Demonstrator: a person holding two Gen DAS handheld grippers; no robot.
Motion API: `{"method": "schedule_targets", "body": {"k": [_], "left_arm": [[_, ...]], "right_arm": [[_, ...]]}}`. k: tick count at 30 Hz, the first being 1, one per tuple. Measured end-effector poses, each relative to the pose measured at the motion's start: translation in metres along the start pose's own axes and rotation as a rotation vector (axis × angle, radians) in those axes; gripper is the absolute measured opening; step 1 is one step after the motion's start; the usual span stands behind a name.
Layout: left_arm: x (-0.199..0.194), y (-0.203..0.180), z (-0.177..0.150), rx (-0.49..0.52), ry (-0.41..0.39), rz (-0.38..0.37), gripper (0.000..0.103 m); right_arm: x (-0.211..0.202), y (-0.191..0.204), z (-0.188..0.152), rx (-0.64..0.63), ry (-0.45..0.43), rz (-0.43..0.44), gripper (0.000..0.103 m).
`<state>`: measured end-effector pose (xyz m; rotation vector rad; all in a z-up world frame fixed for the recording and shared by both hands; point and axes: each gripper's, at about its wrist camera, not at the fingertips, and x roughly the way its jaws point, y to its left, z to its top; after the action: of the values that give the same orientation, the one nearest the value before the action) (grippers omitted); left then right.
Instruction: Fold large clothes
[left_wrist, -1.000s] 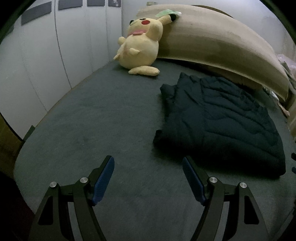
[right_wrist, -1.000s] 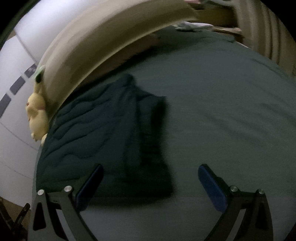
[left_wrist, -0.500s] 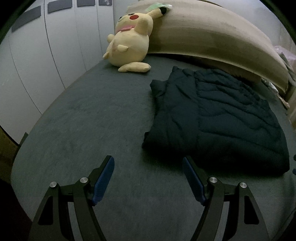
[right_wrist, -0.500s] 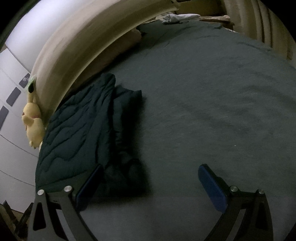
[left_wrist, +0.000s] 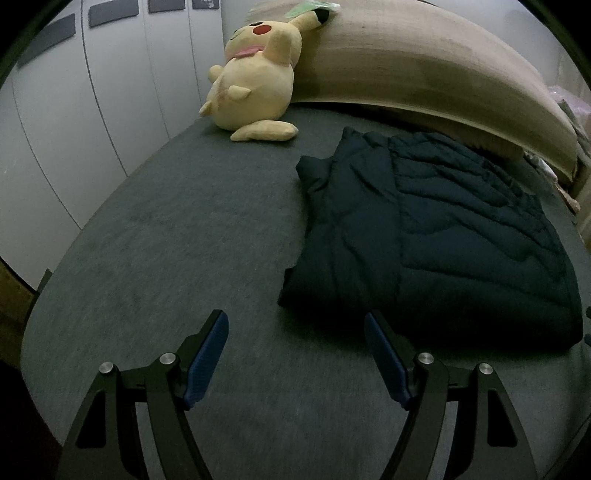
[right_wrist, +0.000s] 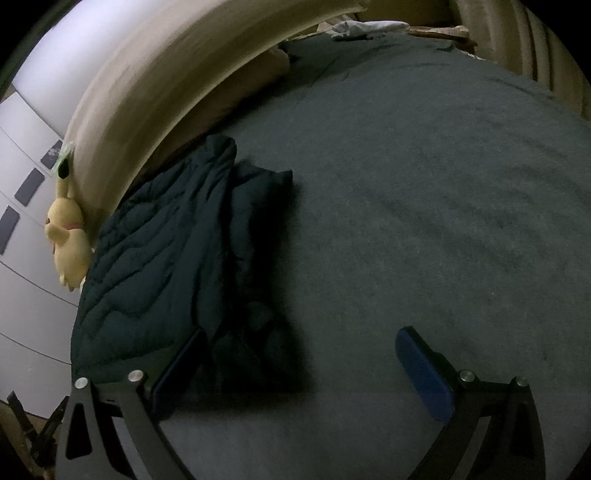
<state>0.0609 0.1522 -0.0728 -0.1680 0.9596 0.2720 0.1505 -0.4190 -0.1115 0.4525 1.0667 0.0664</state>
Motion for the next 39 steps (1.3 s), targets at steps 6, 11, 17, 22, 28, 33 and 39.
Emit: {"method": "schedule_targets", "body": {"k": [6, 11, 17, 22, 28, 33, 39], "left_arm": [[0.005, -0.002, 0.003, 0.009, 0.003, -0.003, 0.076], [0.014, -0.002, 0.013, 0.006, 0.019, -0.075, 0.076], [0.045, 0.027, 0.048, -0.155, 0.082, -0.301, 0.076], [0.072, 0.023, 0.074, -0.184, 0.112, -0.424, 0.076], [0.114, 0.006, 0.096, -0.201, 0.172, -0.499, 0.082], [0.124, -0.004, 0.102, -0.172, 0.189, -0.499, 0.084], [0.122, 0.003, 0.109, -0.143, 0.098, -0.490, 0.085]], "right_arm": [[0.002, 0.000, 0.001, 0.008, 0.004, 0.010, 0.103], [0.006, -0.001, 0.006, 0.013, 0.017, 0.038, 0.103], [0.012, -0.014, 0.015, 0.086, 0.037, 0.110, 0.103], [0.024, -0.013, 0.030, 0.131, 0.053, 0.166, 0.103], [0.061, 0.010, 0.051, 0.118, 0.128, 0.236, 0.103], [0.083, 0.031, 0.058, 0.093, 0.174, 0.318, 0.102], [0.091, 0.058, 0.057, -0.059, 0.194, 0.299, 0.098]]}}
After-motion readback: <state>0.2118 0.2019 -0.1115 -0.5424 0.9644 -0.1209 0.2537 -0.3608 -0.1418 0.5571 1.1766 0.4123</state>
